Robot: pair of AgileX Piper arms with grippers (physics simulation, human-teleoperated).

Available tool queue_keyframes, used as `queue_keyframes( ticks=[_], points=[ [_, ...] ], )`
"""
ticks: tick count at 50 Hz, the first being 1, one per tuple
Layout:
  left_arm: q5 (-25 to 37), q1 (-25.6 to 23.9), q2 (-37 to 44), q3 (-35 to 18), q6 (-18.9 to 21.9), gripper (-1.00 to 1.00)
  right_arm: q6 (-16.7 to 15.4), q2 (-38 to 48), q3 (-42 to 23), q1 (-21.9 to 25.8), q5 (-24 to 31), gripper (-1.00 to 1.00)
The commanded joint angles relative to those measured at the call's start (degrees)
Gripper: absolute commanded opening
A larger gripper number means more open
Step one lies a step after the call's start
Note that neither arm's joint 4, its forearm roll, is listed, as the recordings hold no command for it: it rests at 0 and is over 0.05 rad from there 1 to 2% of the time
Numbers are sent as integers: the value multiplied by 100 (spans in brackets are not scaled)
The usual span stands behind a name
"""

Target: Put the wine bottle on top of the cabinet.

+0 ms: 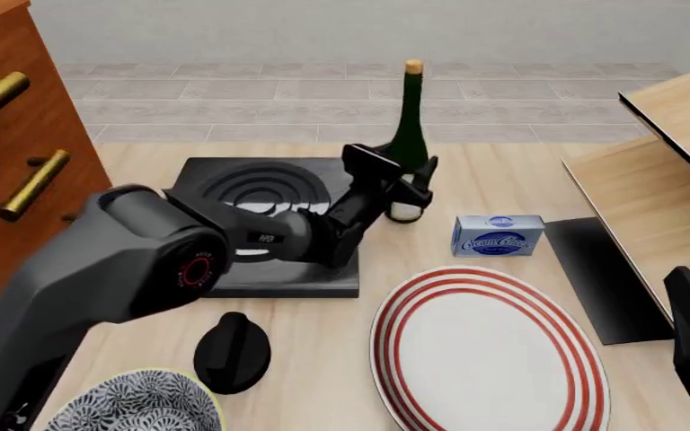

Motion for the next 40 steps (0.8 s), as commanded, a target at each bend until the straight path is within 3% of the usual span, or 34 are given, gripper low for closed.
queue_keyframes(
  ticks=[1, 40],
  points=[
    [-143, -45, -388, 340, 126, -100, 0, 0, 0, -1, 0, 100],
    [-656, -52, -2274, 2353, 422, -100, 0, 0, 0, 0, 0, 100]
  ],
)
